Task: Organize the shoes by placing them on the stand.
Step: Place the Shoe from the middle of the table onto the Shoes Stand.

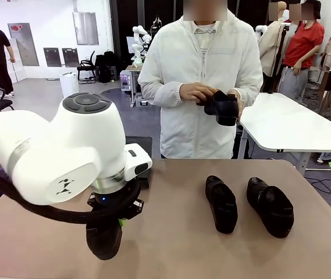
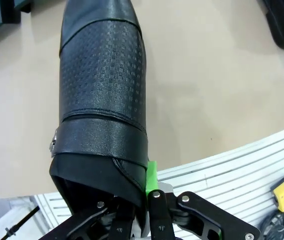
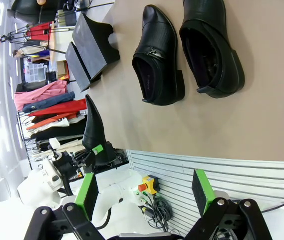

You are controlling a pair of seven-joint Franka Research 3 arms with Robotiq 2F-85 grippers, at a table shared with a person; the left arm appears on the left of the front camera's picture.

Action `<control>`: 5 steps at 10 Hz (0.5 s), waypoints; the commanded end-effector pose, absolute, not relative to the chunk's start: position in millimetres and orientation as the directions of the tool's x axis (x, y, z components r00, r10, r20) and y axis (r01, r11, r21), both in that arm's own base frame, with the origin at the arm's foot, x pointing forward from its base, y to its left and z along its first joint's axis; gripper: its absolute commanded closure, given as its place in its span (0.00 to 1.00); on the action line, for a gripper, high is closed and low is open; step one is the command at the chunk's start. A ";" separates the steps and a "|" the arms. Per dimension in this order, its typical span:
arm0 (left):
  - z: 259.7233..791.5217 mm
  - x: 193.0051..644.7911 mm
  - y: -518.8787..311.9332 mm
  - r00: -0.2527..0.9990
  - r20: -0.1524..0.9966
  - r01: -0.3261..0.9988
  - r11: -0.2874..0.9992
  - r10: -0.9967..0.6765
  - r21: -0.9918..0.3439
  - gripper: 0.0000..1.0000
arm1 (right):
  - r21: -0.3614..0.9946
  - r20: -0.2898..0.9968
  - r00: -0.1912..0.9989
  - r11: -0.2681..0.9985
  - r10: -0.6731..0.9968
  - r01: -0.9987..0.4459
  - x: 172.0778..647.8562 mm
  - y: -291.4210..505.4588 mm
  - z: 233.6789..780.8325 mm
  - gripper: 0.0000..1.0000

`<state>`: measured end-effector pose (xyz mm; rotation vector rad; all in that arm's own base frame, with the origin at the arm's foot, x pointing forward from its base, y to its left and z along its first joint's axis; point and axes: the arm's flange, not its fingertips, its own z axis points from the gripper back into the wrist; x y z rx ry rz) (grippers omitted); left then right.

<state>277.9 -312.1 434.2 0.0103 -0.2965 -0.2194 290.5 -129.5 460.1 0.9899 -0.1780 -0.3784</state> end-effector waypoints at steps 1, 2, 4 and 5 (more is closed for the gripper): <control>443.3 281.7 -320.1 0.933 0.290 0.207 0.977 -0.212 0.047 1.00 | 0.835 -0.014 0.927 0.506 -0.375 0.217 289.1 -132.7 461.8 0.00; 434.2 277.9 -312.1 0.933 0.289 0.213 0.976 -0.216 0.042 1.00 | 0.835 -0.014 0.927 0.506 -0.375 0.217 289.1 -132.7 461.8 0.00; 447.2 320.2 -271.2 0.920 0.323 0.165 0.967 -0.223 0.196 1.00 | 0.835 -0.014 0.927 0.506 -0.375 0.217 289.1 -132.7 461.8 0.00; 466.4 355.4 -216.5 0.925 0.344 0.114 0.980 -0.164 0.161 1.00 | 0.835 -0.014 0.927 0.506 -0.375 0.217 289.1 -132.7 461.8 0.00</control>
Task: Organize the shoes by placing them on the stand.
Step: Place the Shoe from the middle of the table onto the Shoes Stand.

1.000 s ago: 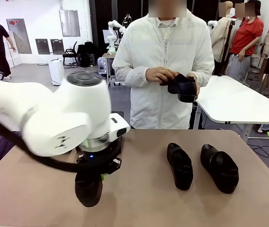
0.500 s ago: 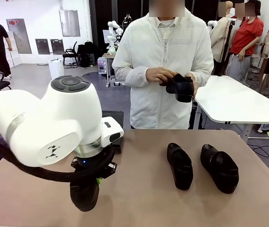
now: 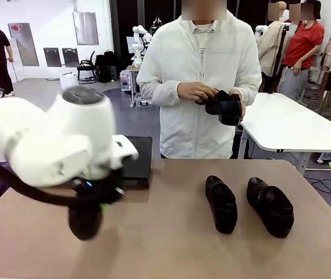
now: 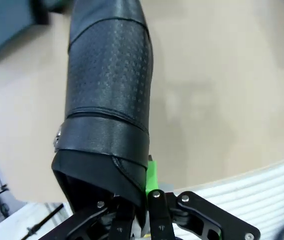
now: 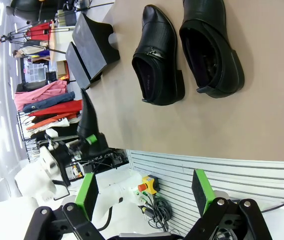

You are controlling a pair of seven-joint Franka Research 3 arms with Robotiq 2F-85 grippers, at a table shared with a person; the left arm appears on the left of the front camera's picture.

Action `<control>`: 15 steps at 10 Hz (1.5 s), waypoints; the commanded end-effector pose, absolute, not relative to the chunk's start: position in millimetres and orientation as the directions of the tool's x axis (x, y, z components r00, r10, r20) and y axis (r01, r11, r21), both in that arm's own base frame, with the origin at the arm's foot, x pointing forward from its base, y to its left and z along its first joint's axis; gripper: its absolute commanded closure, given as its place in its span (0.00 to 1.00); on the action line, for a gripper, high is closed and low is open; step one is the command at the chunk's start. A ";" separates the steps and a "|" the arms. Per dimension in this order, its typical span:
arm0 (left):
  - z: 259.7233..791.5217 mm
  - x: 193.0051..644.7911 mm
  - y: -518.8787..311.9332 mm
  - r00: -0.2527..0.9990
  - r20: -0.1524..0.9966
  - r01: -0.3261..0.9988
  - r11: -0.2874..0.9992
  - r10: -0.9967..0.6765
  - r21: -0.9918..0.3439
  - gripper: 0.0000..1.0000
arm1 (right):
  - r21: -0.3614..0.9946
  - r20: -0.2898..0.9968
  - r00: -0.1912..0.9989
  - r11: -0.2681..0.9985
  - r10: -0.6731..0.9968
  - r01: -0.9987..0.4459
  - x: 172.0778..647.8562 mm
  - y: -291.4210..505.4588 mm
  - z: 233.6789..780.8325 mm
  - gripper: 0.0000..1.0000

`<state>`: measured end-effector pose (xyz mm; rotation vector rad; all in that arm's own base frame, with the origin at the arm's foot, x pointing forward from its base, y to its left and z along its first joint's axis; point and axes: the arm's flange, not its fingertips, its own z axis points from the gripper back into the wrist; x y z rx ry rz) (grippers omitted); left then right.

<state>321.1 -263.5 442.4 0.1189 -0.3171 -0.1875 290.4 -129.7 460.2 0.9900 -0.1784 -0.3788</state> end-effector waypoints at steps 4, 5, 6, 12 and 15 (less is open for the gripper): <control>477.0 437.3 -75.0 0.896 0.364 0.237 0.967 -0.255 0.094 1.00 | 0.835 -0.014 0.927 0.506 -0.375 0.217 289.1 -132.7 461.8 0.00; 476.2 443.8 -66.6 0.885 0.384 0.251 0.964 -0.264 0.086 1.00 | 0.835 -0.014 0.927 0.506 -0.375 0.217 289.1 -132.7 461.8 0.00; 481.5 440.3 -65.6 0.895 0.400 0.185 0.980 -0.196 0.068 1.00 | 0.835 -0.014 0.927 0.506 -0.375 0.217 289.1 -132.7 461.8 0.00; 476.9 479.8 -42.9 0.926 0.318 0.190 0.979 -0.205 0.077 1.00 | 0.835 -0.014 0.927 0.506 -0.375 0.217 289.1 -132.7 461.8 0.00; 489.9 574.1 -39.1 0.926 0.354 0.129 0.991 -0.129 0.024 1.00 | 0.835 -0.014 0.927 0.506 -0.375 0.217 289.1 -132.7 461.8 0.00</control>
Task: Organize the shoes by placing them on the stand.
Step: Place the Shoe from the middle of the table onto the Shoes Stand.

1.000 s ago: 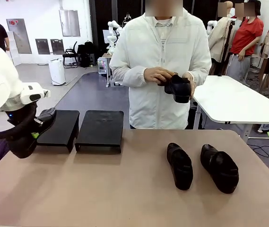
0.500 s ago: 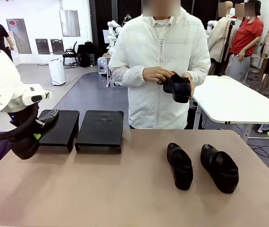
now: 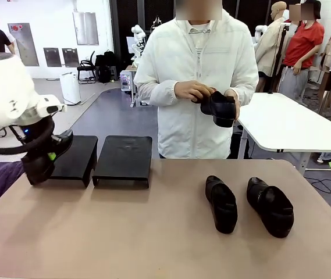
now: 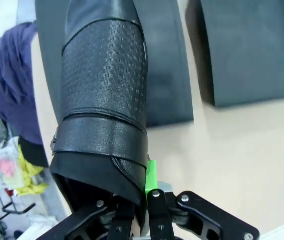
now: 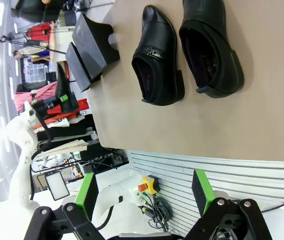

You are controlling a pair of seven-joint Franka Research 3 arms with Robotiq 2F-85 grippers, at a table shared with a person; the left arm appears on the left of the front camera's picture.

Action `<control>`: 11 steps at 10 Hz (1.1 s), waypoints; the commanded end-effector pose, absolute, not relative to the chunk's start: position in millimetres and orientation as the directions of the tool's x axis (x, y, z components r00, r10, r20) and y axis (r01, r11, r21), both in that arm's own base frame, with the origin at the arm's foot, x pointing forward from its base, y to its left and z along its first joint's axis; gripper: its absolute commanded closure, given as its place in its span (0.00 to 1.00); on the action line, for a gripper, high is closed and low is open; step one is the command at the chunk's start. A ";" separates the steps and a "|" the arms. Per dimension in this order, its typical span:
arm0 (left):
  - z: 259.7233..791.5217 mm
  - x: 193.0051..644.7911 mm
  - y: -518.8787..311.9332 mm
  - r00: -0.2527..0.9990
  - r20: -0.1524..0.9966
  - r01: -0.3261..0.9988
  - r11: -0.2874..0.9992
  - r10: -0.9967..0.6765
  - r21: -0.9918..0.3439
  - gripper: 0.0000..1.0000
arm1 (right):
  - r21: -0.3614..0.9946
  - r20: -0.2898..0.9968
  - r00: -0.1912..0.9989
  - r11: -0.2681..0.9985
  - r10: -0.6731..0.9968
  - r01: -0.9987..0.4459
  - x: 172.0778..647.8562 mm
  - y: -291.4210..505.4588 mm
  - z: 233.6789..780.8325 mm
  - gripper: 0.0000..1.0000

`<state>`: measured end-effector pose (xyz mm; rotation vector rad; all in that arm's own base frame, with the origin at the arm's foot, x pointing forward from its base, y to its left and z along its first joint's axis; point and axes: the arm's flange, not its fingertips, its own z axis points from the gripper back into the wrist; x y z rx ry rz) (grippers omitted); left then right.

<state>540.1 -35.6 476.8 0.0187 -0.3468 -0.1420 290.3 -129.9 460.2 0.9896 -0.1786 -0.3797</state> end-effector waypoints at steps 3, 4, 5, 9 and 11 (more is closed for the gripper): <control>483.8 603.5 -39.4 0.924 0.379 0.050 0.998 -0.058 0.029 1.00 | 0.835 -0.014 0.927 0.506 -0.375 0.217 289.1 -132.7 461.8 0.00; 479.3 607.1 -36.1 0.927 0.375 -0.032 0.996 0.000 0.081 1.00 | 0.835 -0.014 0.927 0.506 -0.375 0.217 289.1 -132.7 461.8 0.00; 475.5 611.3 -31.9 0.921 0.388 -0.063 0.994 0.024 0.088 1.00 | 0.835 -0.014 0.927 0.506 -0.375 0.217 289.1 -132.7 461.8 0.00; 458.8 626.5 -33.5 0.911 0.412 -0.060 0.988 -0.003 0.141 1.00 | 0.835 -0.014 0.927 0.506 -0.375 0.217 289.1 -132.7 461.8 0.00; 452.3 633.1 -29.1 0.903 0.430 -0.060 0.986 -0.014 0.158 1.00 | 0.835 -0.014 0.927 0.506 -0.375 0.217 289.1 -132.7 461.8 0.00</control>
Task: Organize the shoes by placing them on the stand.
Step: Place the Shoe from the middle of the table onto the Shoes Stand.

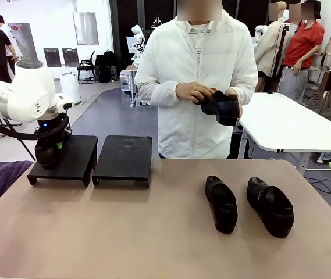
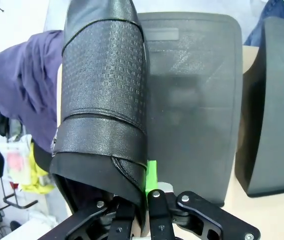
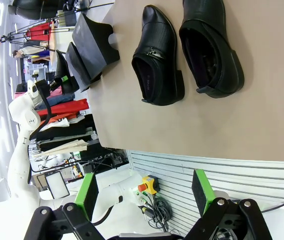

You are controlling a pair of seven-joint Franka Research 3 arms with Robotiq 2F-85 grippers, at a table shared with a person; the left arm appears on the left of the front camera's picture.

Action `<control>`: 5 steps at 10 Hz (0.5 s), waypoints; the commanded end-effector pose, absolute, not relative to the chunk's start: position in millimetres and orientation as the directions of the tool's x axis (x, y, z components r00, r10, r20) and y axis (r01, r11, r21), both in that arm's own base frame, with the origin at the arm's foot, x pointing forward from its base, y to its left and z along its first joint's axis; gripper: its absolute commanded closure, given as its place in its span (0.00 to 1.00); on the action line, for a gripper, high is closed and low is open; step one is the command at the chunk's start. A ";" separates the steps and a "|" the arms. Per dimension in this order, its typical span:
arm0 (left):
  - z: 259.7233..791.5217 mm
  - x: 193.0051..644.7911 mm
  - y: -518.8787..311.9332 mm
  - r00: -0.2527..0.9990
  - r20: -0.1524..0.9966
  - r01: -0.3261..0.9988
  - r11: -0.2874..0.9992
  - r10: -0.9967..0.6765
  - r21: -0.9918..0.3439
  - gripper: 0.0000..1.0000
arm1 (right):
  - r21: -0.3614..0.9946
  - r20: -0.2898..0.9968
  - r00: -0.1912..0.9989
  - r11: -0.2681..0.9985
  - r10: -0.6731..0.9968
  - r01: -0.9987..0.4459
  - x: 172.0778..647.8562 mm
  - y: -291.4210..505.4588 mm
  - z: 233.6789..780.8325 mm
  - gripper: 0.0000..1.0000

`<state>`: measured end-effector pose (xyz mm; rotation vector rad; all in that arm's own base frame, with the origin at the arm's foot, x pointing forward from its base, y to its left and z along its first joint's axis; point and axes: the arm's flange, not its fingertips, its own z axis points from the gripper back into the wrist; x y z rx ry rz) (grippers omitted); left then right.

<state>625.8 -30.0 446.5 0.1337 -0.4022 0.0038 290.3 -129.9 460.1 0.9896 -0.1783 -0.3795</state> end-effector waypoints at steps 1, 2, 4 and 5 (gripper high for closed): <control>448.5 635.8 -27.8 0.899 0.438 -0.072 0.982 -0.013 0.176 1.00 | 0.835 -0.014 0.927 0.506 -0.375 0.217 289.1 -132.7 461.8 0.00; 444.1 638.4 -27.2 0.896 0.443 -0.064 0.980 -0.026 0.188 0.65 | 0.835 -0.014 0.927 0.506 -0.375 0.217 289.1 -132.7 461.8 0.00; 440.6 641.2 -27.8 0.893 0.448 -0.063 0.977 -0.036 0.205 0.00 | 0.835 -0.014 0.927 0.506 -0.375 0.217 289.1 -132.7 461.8 0.00; 440.6 641.0 -28.0 0.893 0.448 -0.063 0.974 -0.041 0.216 0.00 | 0.835 -0.014 0.927 0.506 -0.375 0.217 289.1 -132.7 461.8 0.00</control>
